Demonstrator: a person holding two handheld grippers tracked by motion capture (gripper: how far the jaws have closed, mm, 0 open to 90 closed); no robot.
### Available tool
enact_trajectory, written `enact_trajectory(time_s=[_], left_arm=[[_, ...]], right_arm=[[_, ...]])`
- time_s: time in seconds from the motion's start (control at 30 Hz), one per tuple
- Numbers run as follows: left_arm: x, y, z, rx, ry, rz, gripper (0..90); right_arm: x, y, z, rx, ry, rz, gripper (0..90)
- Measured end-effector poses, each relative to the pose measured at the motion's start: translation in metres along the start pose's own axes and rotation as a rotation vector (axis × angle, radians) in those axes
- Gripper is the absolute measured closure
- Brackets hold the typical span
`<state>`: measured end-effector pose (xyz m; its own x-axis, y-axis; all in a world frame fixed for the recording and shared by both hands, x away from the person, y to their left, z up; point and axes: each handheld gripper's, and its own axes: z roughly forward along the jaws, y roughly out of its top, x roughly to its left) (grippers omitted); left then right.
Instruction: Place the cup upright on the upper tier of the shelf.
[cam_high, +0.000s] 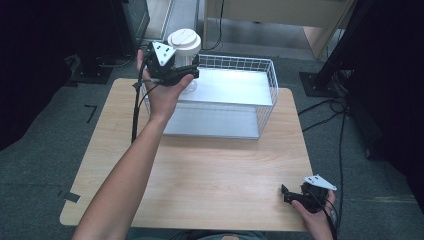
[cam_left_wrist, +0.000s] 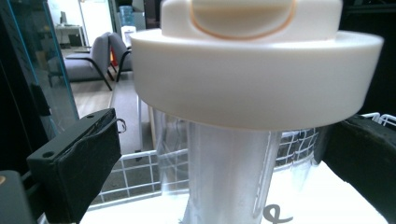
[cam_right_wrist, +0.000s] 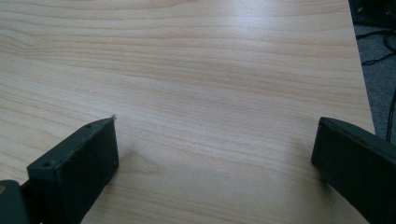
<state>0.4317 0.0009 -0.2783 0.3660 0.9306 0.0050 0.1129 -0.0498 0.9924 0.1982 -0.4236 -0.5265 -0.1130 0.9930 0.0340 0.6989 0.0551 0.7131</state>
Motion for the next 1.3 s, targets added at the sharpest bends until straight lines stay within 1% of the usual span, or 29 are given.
enact_trajectory(time_s=[0.1,0.13,0.23,0.27,0.43,0.47,0.67,0.87,1.0,1.03,1.1,1.17,1.23,1.27,1.3], left_arm=[[0.0,0.001,-0.003,-0.007,0.001,0.004,0.0],[0.0,0.001,-0.006,-0.011,-0.006,0.002,0.0],[-0.001,0.001,-0.01,-0.016,-0.012,0.004,0.0],[-0.002,0.0,-0.012,-0.02,-0.008,0.016,0.0],[-0.002,-0.001,-0.017,-0.024,-0.021,0.014,0.0],[-0.001,-0.002,-0.019,-0.026,-0.027,0.005,0.0],[-0.001,-0.003,-0.026,-0.027,-0.043,0.013,0.0],[0.002,-0.004,-0.037,-0.035,-0.04,0.014,0.0],[0.005,-0.011,-0.047,-0.045,-0.052,0.011,0.0],[0.005,-0.011,-0.047,-0.045,-0.052,0.011,0.0],[0.007,-0.017,-0.054,-0.048,-0.058,0.014,0.0],[0.008,-0.019,-0.056,-0.047,-0.058,0.018,0.0],[0.009,-0.022,-0.06,-0.041,-0.063,0.011,0.0],[0.01,-0.026,-0.064,-0.044,-0.063,0.019,0.0],[0.01,-0.026,-0.064,-0.044,-0.063,0.019,0.0]], right_arm=[[0.0,0.0,0.0,0.0,-0.001,-0.002,0.6],[0.0,0.0,0.0,0.001,-0.002,0.0,0.6],[0.0,0.0,0.0,0.002,-0.002,0.0,0.6],[0.0,0.0,0.0,0.001,-0.002,-0.002,0.6],[0.0,0.0,0.0,0.001,-0.003,-0.002,0.6],[0.0,0.0,0.0,0.001,-0.002,-0.002,0.6],[0.0,0.0,0.0,0.001,-0.003,-0.001,0.6],[0.001,0.0,0.0,0.004,-0.004,0.001,0.6],[0.001,0.0,0.0,0.004,-0.004,0.001,0.6],[0.001,0.0,0.0,0.004,-0.004,0.001,0.6],[0.001,0.0,0.0,0.004,-0.004,0.001,0.6],[0.001,0.0,0.0,0.004,-0.004,0.001,0.6],[0.001,0.0,0.0,0.004,-0.004,0.001,0.6],[0.001,0.0,0.0,0.004,-0.004,0.0,0.6],[0.001,0.0,0.0,0.004,-0.004,0.0,0.6]])
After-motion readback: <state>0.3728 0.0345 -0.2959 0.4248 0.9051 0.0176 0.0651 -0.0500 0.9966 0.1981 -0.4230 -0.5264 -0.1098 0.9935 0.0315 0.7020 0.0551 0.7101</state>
